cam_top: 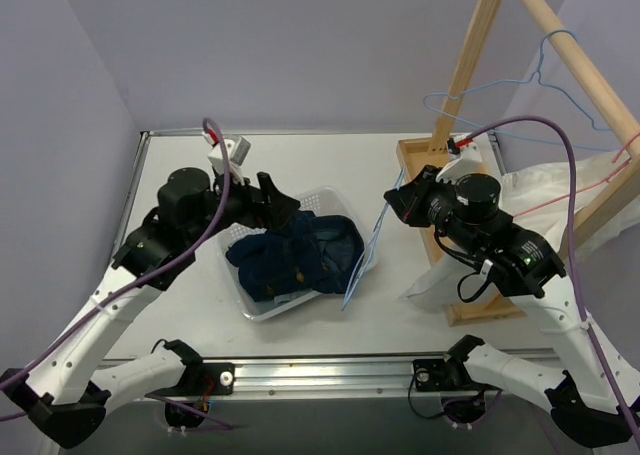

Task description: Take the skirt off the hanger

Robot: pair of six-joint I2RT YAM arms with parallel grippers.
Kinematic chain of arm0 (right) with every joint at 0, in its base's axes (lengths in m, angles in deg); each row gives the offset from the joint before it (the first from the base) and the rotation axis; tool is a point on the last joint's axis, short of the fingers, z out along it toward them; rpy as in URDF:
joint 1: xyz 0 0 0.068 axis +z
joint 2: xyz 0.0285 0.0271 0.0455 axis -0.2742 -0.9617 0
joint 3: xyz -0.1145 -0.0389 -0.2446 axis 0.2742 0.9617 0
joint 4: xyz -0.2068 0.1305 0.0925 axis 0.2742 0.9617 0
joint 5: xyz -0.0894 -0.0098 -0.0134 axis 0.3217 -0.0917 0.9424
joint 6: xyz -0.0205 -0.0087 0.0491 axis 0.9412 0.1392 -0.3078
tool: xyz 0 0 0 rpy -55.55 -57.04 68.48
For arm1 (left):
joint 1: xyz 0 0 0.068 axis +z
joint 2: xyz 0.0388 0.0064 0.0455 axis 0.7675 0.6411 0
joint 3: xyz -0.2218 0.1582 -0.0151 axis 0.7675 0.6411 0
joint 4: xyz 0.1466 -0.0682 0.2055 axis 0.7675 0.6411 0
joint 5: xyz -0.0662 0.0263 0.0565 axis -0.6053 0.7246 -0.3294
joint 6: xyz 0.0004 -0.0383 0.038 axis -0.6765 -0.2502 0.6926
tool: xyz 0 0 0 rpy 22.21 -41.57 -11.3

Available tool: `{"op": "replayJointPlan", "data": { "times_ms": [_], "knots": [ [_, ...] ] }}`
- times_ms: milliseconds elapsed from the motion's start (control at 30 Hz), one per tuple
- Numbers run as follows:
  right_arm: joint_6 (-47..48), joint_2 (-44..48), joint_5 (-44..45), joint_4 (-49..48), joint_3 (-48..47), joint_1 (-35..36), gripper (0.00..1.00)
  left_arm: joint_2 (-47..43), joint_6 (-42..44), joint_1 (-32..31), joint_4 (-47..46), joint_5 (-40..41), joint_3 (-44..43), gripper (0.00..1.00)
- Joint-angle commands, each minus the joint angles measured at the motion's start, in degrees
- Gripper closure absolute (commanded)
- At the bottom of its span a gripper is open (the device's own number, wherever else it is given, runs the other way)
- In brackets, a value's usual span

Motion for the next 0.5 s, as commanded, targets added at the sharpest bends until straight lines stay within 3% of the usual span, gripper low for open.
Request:
{"op": "replayJointPlan", "data": {
  "times_ms": [0,67,267,333,467],
  "knots": [
    [0.9,-1.8,2.5,-2.1,-0.6,0.0,1.00,-2.5,4.1,-0.2,-1.9,-5.8,-4.1,0.06],
    [1.1,-3.2,3.5,0.1,-1.4,-0.1,1.00,-2.5,5.5,-0.3,-4.0,-15.8,-7.3,0.06],
    [0.8,-8.4,8.9,5.2,-5.1,-0.8,1.00,2.9,10.2,-1.3,6.0,-27.3,-18.7,0.00],
    [0.4,-9.5,9.0,5.6,-5.9,-1.7,1.00,4.1,11.2,-3.1,8.6,-27.9,-20.3,0.06],
    [0.4,-13.4,7.0,5.4,-7.4,-3.8,1.00,5.9,17.4,-9.6,15.2,-22.3,-22.3,0.06]
  ]
}}
